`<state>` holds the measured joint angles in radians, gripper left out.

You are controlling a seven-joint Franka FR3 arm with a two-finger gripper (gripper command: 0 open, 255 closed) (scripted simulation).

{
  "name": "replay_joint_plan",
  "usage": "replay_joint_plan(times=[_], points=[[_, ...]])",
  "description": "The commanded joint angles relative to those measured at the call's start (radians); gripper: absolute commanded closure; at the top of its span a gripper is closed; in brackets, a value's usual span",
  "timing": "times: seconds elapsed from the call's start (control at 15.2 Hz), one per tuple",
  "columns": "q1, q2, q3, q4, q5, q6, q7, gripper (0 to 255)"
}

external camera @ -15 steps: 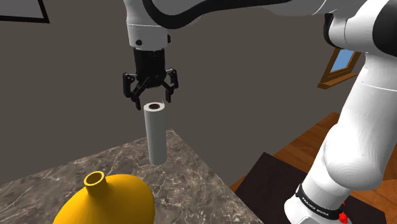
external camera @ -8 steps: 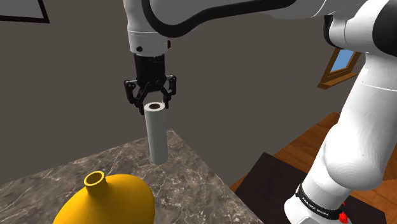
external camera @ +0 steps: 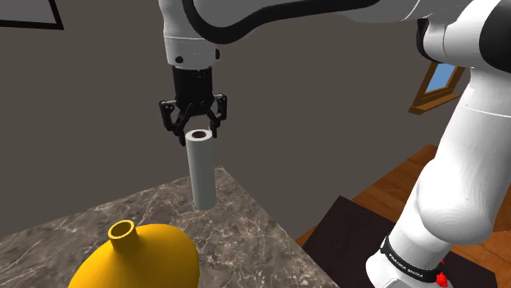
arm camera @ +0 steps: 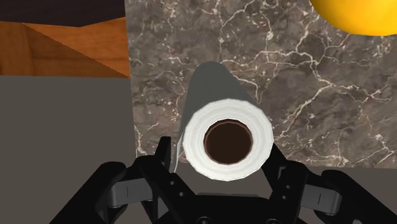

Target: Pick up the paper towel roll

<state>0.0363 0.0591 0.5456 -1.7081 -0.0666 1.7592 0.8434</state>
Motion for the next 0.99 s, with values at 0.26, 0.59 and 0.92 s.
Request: replay_joint_plan(times=[0.26, 0.59, 0.92], points=[[0.003, 0.009, 0.002, 0.088, -0.004, -0.081, 0.0, 255], [0.008, 0.024, 0.005, 0.172, -0.011, -0.153, 0.003, 255], [0.013, 0.037, 0.007, 0.23, -0.018, -0.2, 0.006, 255]])
